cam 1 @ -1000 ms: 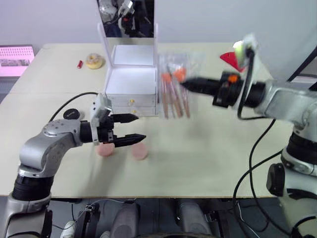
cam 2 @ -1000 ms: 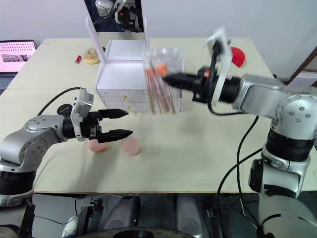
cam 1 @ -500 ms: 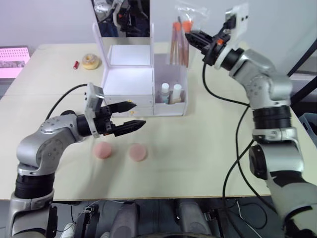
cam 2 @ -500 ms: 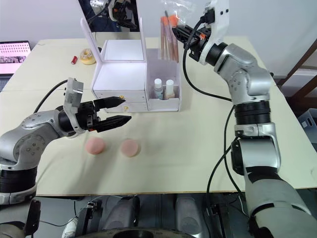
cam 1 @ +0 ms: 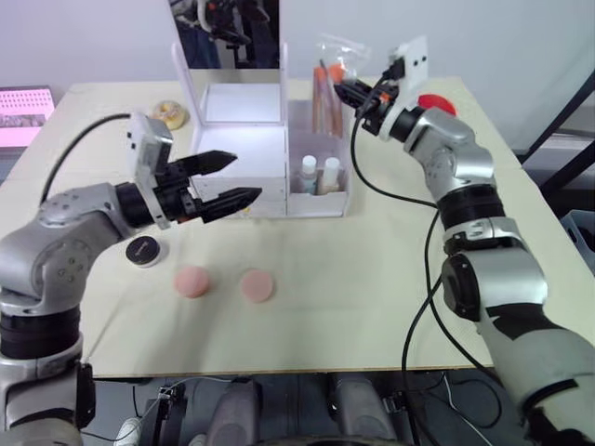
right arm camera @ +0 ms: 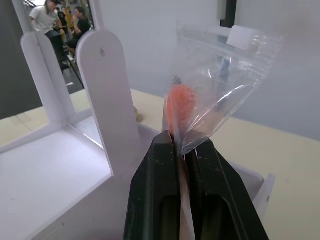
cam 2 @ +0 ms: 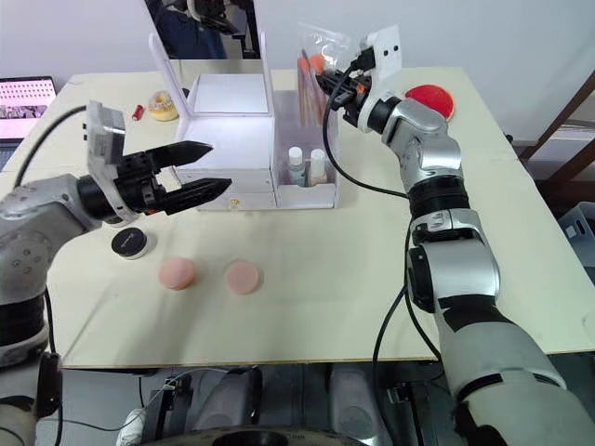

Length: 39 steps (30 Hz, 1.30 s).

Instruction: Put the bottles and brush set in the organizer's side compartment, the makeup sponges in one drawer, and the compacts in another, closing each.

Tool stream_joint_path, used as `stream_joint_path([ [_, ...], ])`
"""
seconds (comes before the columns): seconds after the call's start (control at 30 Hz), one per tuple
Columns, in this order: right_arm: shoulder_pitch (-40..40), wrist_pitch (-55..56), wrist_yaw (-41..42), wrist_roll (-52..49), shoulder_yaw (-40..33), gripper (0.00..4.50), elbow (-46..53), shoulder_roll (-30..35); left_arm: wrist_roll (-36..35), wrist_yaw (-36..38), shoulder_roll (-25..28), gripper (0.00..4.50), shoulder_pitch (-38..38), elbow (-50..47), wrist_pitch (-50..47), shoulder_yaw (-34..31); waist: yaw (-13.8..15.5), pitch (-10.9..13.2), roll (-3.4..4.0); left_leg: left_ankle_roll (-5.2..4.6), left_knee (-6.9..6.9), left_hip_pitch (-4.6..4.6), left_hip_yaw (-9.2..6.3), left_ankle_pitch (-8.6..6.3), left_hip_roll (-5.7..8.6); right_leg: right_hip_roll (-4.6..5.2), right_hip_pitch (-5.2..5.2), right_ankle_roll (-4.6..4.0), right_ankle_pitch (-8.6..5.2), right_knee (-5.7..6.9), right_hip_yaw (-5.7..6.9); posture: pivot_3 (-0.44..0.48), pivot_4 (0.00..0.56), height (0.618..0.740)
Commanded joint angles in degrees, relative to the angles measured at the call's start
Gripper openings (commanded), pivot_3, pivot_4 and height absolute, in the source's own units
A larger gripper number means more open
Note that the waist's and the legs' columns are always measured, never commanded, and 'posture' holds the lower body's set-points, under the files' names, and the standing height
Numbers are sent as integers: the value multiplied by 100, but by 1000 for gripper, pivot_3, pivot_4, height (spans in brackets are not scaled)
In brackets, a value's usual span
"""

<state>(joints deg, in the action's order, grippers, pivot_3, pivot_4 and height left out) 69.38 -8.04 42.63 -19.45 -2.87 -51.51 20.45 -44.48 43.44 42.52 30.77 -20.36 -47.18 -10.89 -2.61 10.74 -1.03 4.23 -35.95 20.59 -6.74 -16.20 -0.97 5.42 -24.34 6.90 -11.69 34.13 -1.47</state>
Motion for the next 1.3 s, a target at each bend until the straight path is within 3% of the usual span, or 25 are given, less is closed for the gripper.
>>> stream_joint_path([
  [0.03, 280, 235, 34, 94, -159, 0, -42, -67, 67, -530, 45, 4485, 305, -395, -347, 139, -3, 0, 0, 0, 0, 1, 0, 0, 0, 0, 0, 0, 0, 0, 0, 0, 150, 740],
  [0.23, 325, 296, 126, 162, -241, 0, -181, -174, -153, -922, 52, 4485, 460, -698, -836, 91, -20, 1, 1, 0, 4, -3, 0, 0, 0, 0, 0, 1, 1, 1, 0, 0, 150, 740],
  [0.6, 460, 356, 78, 492, -218, 0, -645, -359, -237, -1033, -53, 4485, 414, -562, -784, -55, -98, 1, 1, 3, 0, -3, -1, 1, 0, 0, 0, 1, 1, 7, 0, 0, 150, 740],
  [0.7, 512, 386, -22, 593, -255, 1151, -817, -353, -236, -1041, -53, 4500, 394, -570, -774, -50, -127, 1, 1, 3, 0, -3, -1, 2, 0, 0, 0, 1, 1, 7, 0, 0, 150, 740],
  [0.9, 578, 347, 17, 612, -341, 4183, -832, -358, -271, -1033, -44, 4500, 378, -583, -773, -63, -142, 1, 1, 3, 1, -5, -1, 1, 0, 0, 0, 1, 1, 9, -1, 0, 150, 740],
  [0.93, 588, 323, 30, 598, -359, 4437, -784, -336, -262, -1023, -39, 4500, 370, -581, -764, -54, -141, 0, 1, 3, 0, -5, -1, 1, 0, 0, 0, 1, 1, 9, -1, 0, 150, 740],
  [1.1, 567, 109, 154, 544, -405, 4437, -366, -211, -259, -981, -36, 4500, 377, -544, -746, -49, -139, 1, 1, 3, -1, -4, 0, 2, 0, 0, 0, 2, 1, 9, -1, 0, 150, 740],
  [1.17, 281, -382, 301, 407, -384, 4437, 608, -48, -208, -841, 19, 4500, 268, -505, -644, -65, -136, 2, 3, 3, 0, -4, -1, 2, 0, 0, 0, 2, 1, 9, -1, 0, 150, 740],
  [1.3, -899, -2214, 289, -281, -412, 4437, 3804, 449, -112, -509, 163, 4500, -54, -354, -326, -209, -79, 2, 3, 3, 4, -3, -3, 1, 0, 0, 0, 5, -1, 12, 0, 0, 150, 740],
])
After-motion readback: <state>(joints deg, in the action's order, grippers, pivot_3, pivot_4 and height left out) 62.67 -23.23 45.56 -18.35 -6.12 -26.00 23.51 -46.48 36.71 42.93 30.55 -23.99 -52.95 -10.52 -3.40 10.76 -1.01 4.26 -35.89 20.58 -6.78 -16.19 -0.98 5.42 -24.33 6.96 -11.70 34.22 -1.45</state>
